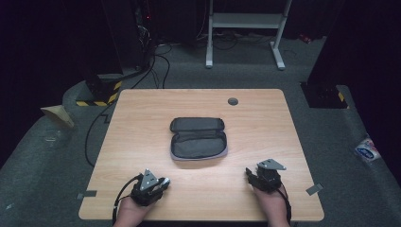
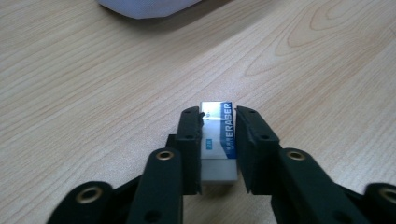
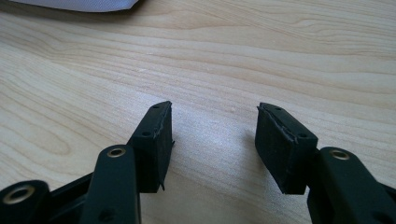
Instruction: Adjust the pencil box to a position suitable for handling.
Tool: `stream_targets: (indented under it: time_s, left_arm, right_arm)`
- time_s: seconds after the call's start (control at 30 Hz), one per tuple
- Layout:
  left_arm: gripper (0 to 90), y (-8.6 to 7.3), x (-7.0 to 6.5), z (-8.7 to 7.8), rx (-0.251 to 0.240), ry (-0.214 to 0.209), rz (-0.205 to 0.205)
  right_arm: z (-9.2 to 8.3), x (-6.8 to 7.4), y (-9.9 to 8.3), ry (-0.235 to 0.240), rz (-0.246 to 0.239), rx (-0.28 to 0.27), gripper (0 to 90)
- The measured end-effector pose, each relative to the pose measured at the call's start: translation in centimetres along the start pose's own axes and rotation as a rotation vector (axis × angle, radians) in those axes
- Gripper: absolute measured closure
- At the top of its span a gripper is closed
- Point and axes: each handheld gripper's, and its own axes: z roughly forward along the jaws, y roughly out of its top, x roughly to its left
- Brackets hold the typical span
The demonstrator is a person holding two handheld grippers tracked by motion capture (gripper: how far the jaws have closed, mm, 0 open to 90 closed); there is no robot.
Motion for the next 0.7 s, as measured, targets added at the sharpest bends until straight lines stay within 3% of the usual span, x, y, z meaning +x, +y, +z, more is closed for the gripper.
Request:
stream_targets:
  time_s: [0.17, 0.27, 0.7]
  left_arm:
    - [72.6, 0.1, 0.1, -0.1, -0.007, 0.004, 0.007]
    - [72.6, 0.3, 0.5, -0.9, -0.052, 0.017, -0.014]
    - [72.6, 0.8, 1.7, -1.5, -0.082, 0.042, -0.05]
  right_arm:
    - [0.0, 0.0, 0.0, 0.0, -0.003, -0.001, 46.0]
    - [0.0, 0.0, 0.0, -0.001, 0.0, 0.0, 46.1]
    - [0.0, 0.0, 0.0, -0.002, 0.001, 0.0, 46.1]
